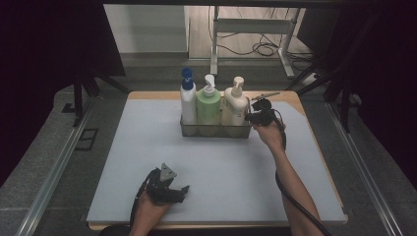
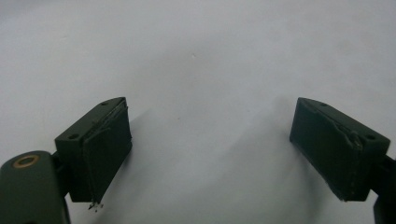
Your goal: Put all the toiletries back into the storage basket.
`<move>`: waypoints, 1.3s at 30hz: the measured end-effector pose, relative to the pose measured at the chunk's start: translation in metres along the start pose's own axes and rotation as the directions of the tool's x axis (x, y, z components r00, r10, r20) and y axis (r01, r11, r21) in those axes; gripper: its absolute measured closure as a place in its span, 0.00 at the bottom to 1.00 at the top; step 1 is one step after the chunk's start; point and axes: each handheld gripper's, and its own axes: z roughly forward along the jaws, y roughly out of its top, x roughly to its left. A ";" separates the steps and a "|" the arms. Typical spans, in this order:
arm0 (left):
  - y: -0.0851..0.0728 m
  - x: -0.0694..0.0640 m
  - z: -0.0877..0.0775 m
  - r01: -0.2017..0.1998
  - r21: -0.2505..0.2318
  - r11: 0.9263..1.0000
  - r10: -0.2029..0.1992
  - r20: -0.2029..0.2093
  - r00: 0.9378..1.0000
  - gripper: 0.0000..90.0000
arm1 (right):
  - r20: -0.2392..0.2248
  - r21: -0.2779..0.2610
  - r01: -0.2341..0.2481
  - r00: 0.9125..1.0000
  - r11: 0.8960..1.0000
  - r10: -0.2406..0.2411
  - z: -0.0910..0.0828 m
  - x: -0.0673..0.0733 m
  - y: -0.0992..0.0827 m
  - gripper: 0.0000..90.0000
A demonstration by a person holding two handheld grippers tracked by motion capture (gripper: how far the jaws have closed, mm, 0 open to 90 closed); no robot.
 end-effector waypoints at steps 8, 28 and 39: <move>0.000 0.000 0.000 0.000 0.000 1.000 0.000 0.000 1.000 0.14 | 0.007 0.008 0.003 1.000 1.000 -0.003 0.003 0.001 -0.001 1.00; 0.000 0.000 0.000 0.000 0.000 1.000 0.000 0.000 1.000 0.14 | -0.010 0.025 0.012 1.000 1.000 -0.012 0.013 0.011 -0.002 0.99; 0.000 0.000 0.000 0.001 0.000 1.000 -0.001 0.000 1.000 0.14 | -0.016 0.033 0.022 1.000 0.999 -0.021 0.018 0.018 -0.001 0.98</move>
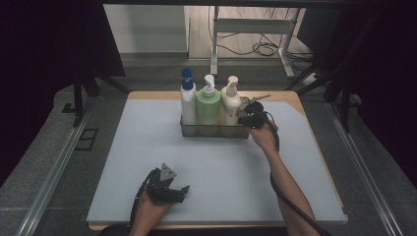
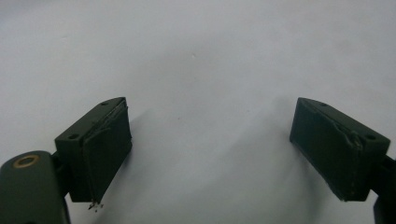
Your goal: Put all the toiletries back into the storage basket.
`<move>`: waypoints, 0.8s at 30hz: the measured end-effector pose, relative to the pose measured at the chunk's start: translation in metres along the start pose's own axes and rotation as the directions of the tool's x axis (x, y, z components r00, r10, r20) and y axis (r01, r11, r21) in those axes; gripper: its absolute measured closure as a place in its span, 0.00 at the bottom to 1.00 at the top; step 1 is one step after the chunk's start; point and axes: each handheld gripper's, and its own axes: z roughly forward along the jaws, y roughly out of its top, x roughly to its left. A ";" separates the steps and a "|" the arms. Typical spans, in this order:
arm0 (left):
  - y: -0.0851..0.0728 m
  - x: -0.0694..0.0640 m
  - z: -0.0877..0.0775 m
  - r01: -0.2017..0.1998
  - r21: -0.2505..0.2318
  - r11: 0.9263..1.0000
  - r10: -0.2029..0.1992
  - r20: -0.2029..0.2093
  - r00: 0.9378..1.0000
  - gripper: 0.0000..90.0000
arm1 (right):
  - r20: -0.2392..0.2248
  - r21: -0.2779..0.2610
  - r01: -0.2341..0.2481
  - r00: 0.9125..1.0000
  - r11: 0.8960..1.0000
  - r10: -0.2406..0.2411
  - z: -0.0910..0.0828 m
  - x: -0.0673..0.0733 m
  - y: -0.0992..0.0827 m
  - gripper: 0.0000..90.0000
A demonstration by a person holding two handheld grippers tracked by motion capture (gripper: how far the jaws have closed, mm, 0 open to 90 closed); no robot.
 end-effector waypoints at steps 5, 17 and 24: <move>0.000 0.000 0.000 0.001 0.000 1.000 -0.001 0.000 1.000 0.14 | -0.008 0.003 0.007 1.000 1.000 -0.007 0.002 0.003 0.001 0.98; 0.000 0.000 0.000 0.002 -0.001 1.000 -0.002 0.000 1.000 0.14 | -0.005 0.007 0.017 1.000 1.000 -0.017 0.004 0.009 0.003 0.99; 0.000 0.000 0.000 0.002 -0.001 1.000 -0.002 0.000 1.000 0.14 | -0.004 0.007 0.021 1.000 1.000 -0.021 0.003 0.011 0.004 1.00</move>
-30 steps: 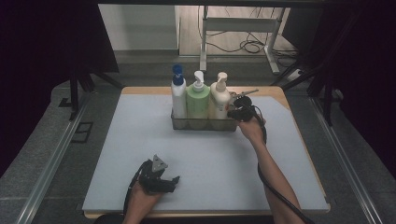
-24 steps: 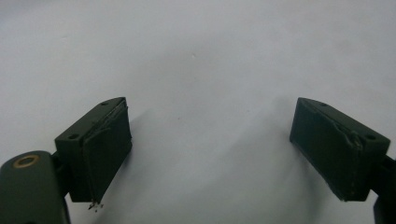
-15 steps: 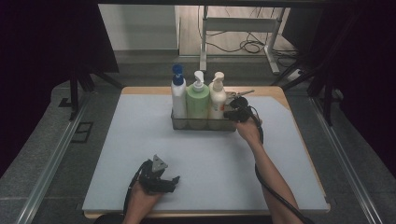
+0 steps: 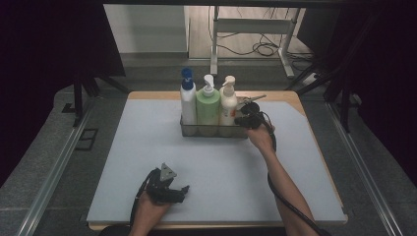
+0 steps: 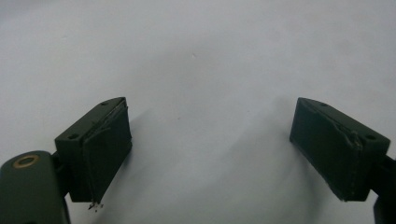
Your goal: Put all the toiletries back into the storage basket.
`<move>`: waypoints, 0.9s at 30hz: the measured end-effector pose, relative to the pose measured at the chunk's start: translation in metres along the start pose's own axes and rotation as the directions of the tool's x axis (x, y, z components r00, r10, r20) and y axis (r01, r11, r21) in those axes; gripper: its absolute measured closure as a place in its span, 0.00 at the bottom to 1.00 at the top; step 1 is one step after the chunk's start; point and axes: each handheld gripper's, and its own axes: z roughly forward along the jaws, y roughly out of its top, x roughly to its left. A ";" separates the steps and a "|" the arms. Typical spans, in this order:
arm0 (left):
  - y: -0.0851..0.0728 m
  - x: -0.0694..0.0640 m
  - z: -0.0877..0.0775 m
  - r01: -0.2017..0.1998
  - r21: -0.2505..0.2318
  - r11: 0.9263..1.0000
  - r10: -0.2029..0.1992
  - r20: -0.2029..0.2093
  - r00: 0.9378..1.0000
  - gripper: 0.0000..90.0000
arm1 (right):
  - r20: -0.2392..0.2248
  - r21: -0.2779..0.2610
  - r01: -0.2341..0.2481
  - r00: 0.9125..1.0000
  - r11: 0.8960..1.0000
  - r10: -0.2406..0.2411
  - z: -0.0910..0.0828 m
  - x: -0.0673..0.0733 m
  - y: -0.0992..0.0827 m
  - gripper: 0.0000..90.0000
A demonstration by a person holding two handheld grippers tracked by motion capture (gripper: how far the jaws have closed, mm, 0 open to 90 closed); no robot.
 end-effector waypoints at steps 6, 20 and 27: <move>0.000 0.000 0.000 0.000 0.000 1.000 0.000 0.000 1.000 0.14 | -0.002 0.003 0.009 1.000 1.000 -0.009 -0.001 0.002 0.001 1.00; 0.000 0.000 0.000 -0.001 0.001 1.000 0.001 0.000 1.000 0.14 | -0.018 -0.001 0.005 1.000 1.000 -0.005 -0.003 0.002 -0.002 0.97; 0.000 0.000 0.000 -0.002 0.001 1.000 0.002 0.000 1.000 0.14 | -0.008 -0.008 0.001 1.000 1.000 -0.001 -0.004 0.001 -0.003 0.90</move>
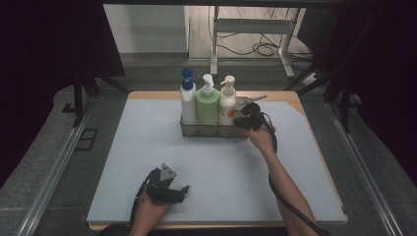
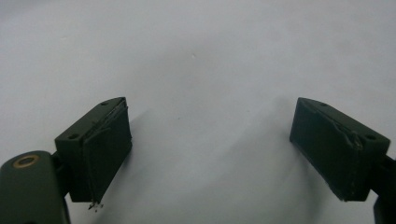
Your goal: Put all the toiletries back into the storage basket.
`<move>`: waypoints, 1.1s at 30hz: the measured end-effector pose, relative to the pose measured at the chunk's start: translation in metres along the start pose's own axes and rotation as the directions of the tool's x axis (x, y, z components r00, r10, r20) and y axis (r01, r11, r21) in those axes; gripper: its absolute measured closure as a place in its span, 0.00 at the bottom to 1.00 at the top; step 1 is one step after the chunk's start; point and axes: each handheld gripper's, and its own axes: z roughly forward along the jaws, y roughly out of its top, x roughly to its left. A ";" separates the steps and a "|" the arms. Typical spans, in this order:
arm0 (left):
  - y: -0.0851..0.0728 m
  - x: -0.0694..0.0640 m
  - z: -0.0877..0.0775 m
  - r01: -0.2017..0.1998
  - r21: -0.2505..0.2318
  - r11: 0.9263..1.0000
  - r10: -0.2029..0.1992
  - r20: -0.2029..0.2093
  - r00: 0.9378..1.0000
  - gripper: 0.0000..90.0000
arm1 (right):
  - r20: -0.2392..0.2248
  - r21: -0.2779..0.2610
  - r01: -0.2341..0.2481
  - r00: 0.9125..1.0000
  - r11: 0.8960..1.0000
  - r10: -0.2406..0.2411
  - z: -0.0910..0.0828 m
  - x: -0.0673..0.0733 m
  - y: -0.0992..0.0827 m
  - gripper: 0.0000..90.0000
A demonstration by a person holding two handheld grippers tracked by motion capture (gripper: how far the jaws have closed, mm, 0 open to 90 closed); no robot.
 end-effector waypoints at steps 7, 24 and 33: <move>0.000 0.000 0.000 0.000 0.000 1.000 0.000 0.000 1.000 0.14 | 0.015 -0.010 0.009 1.000 1.000 -0.009 -0.003 -0.001 -0.001 0.84; 0.000 0.000 0.000 0.000 -0.001 1.000 0.000 0.000 1.000 0.14 | 0.032 -0.045 0.015 0.999 0.999 -0.013 -0.020 -0.001 0.002 0.64; 0.000 0.000 0.000 0.000 -0.001 1.000 0.000 0.000 1.000 0.14 | 0.032 -0.053 0.019 0.999 0.998 -0.018 -0.030 -0.001 0.004 0.50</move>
